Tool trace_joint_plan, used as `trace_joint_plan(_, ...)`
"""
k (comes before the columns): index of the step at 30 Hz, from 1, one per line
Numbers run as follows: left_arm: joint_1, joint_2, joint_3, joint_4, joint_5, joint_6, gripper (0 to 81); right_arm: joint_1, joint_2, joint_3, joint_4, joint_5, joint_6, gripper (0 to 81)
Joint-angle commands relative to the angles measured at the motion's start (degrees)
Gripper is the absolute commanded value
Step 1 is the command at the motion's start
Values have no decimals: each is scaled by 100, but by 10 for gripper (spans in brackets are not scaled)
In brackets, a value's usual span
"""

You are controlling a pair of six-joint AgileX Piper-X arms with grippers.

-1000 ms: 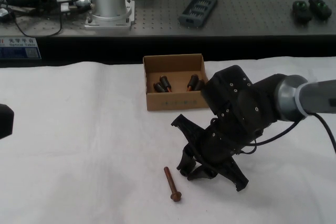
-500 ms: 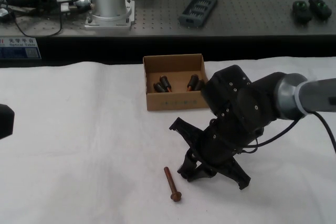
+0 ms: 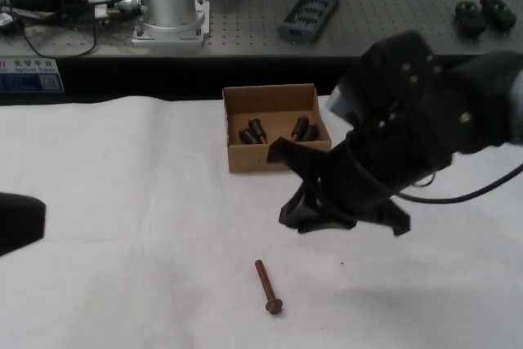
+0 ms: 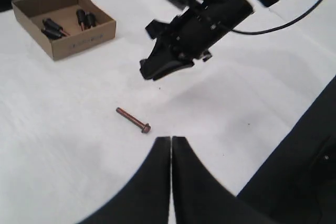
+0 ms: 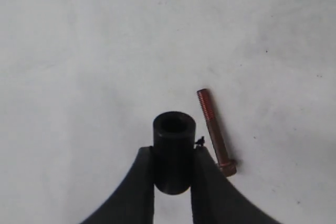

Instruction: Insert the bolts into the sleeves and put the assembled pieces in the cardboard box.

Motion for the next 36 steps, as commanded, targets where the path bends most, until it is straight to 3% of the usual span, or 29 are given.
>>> trace_joint_plan(1, 3, 340, 124, -88, -4, -367, 7, 1, -625, -25, 620, 214, -801, 29)
trace_joint_plan(11, -17, 1993, 124, -1156, -236, -1992, 8, 1, -2301, 4, 2317, 940, -2446, 29)
trace_joint_plan(13, -66, 2370, 124, -1263, -263, -2118, 76, 1, -2665, 4, 2385, 939, -2501, 29)
trace_joint_plan(18, -305, 3286, 124, -1585, -263, -2393, 346, 1, -3365, 4, 2383, 939, -2541, 29)
trace_joint_plan(20, -375, 3570, 124, -1810, -263, -2344, 382, 1, -3592, 4, 2429, 939, -2541, 29)
trace_joint_plan(23, -457, 3955, 124, -2093, -252, -2017, 364, 1, -3832, 4, 2575, 939, -2541, 29)
trace_joint_plan(25, -520, 4175, 124, -2232, -254, -1572, 356, 1, -3905, 4, 2721, 939, -2541, 29)
trace_joint_plan(28, -620, 4406, 124, -2351, -254, 0, 356, 1, -3931, 4, 2913, 939, -2561, 29)
trace_joint_plan(31, -728, 4522, 124, -2374, -254, 2266, 356, 1, -3931, 54, 2982, 939, -2561, 29)
trace_joint_plan(36, -825, 4536, 124, -2743, -254, 6931, 356, 1, -3931, 53, 3082, 939, -2713, 29)
